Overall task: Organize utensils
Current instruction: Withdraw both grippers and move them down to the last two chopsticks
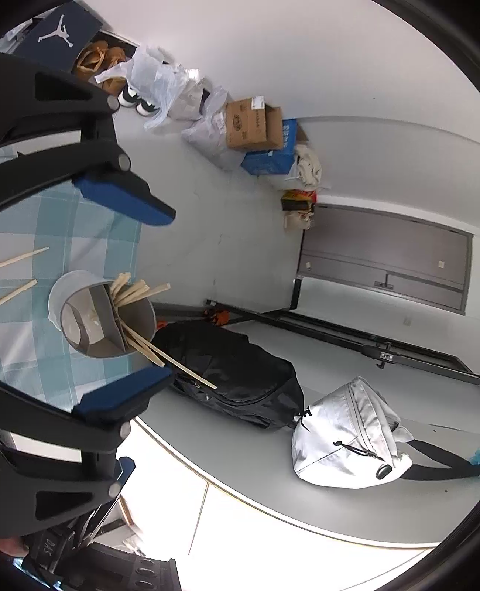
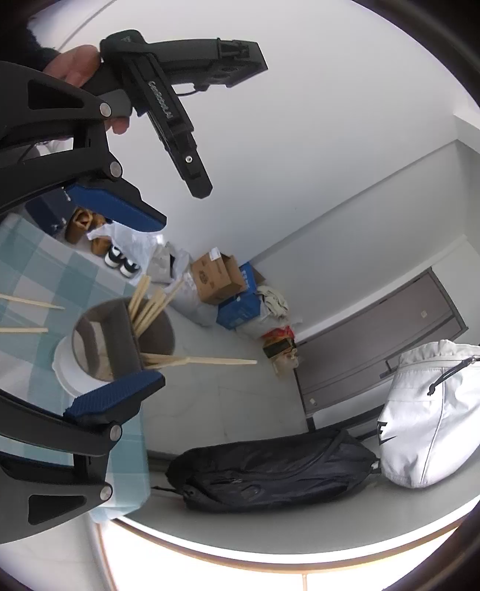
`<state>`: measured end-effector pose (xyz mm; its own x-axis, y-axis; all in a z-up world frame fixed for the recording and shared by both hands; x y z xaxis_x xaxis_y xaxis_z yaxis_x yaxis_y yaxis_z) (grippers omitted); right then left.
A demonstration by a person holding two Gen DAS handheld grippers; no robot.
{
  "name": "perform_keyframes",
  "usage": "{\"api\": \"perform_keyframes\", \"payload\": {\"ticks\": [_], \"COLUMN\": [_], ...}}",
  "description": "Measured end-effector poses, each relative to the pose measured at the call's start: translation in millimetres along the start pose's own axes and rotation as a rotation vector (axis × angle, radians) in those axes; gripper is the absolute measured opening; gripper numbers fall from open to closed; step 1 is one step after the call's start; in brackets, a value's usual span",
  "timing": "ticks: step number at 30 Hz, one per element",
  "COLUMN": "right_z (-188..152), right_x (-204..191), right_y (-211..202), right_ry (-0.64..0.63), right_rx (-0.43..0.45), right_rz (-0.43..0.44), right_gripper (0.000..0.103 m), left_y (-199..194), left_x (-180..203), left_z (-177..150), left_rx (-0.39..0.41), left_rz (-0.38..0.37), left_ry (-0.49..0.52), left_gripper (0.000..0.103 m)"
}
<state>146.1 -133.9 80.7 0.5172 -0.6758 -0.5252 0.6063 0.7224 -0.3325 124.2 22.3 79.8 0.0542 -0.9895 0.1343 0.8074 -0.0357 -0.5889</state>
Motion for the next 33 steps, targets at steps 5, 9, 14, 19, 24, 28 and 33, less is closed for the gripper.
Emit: {"api": "perform_keyframes", "payload": {"ticks": [5, 9, 14, 19, 24, 28, 33], "right_z": [-11.5, -20.8, -29.9, -46.6, -71.4, -94.3, -120.1], "right_x": [-4.0, -6.3, -6.2, -7.5, -1.6, 5.8, 16.6], "right_y": [-5.6, -10.4, -11.5, -11.4, -6.1, 0.6, 13.6], "right_ry": [-0.008, -0.006, -0.012, -0.038, -0.035, -0.049, -0.046], "right_rx": [0.005, 0.013, 0.007, 0.001, -0.04, -0.076, -0.147], "right_rz": [0.002, -0.01, -0.025, -0.049, -0.063, -0.102, -0.151], "right_gripper": [0.084, 0.088, 0.09, 0.1, 0.101, 0.101, 0.101], "left_y": [-6.8, -12.3, -16.1, -14.7, -7.4, 0.4, 15.9], "left_x": [-2.1, -3.6, -7.1, -11.4, -19.1, -23.0, -30.7], "left_z": [-12.5, -22.4, -36.8, -55.8, -78.0, -93.2, -118.8], "left_rx": [0.009, 0.021, 0.019, 0.012, -0.004, -0.019, -0.076], "left_rz": [0.032, 0.066, 0.081, 0.097, 0.11, 0.123, 0.121], "left_ry": [0.018, 0.04, 0.046, 0.044, 0.024, 0.023, 0.006], "left_gripper": [0.077, 0.077, 0.077, 0.08, 0.086, 0.086, 0.086]}}
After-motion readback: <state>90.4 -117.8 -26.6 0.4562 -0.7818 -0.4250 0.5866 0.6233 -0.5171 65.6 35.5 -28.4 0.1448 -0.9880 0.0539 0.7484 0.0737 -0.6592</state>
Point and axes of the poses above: each gripper's, at about its wrist camera, not at the fingertips, and y roughly the way its jaws point, x to its right, z to its top, the point moved 8 cm from there along y, roughly the way its jaws point, and after that the axes turned 12 degrees about z, right-handed, at the moved point
